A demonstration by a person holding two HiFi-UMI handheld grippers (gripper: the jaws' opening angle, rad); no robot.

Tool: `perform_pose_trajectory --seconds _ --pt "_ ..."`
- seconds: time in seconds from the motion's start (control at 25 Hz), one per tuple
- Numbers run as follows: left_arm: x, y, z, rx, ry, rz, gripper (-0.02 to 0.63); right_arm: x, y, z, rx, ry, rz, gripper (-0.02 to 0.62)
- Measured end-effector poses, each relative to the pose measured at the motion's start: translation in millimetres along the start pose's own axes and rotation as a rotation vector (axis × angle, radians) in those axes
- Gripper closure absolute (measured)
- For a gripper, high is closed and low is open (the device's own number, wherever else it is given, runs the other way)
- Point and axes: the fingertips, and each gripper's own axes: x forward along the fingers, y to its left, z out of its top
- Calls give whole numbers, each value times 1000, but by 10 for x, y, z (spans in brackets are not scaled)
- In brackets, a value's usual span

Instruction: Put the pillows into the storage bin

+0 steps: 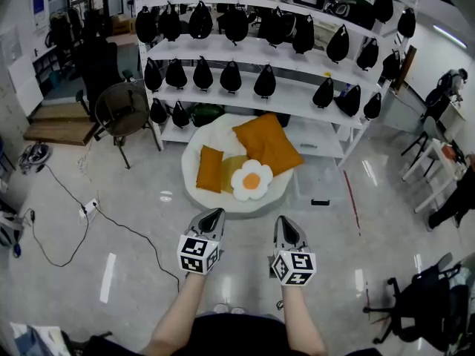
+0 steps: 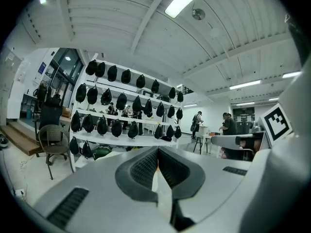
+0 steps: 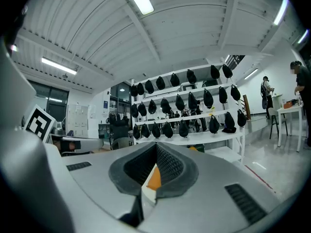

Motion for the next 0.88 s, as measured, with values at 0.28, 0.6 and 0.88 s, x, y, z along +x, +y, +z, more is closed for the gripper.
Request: perform_pose_trajectory --seconds 0.28,0.6,0.88 --pt "-4 -72 -114 -22 28 -59 584 -18 22 -69 27 8 12 594" --pt "-83 -130 -75 -51 -6 -86 548 -86 88 -29 78 -16 52 474" --pt "-157 -136 -195 -77 14 -83 403 -139 98 -194 134 11 51 365"
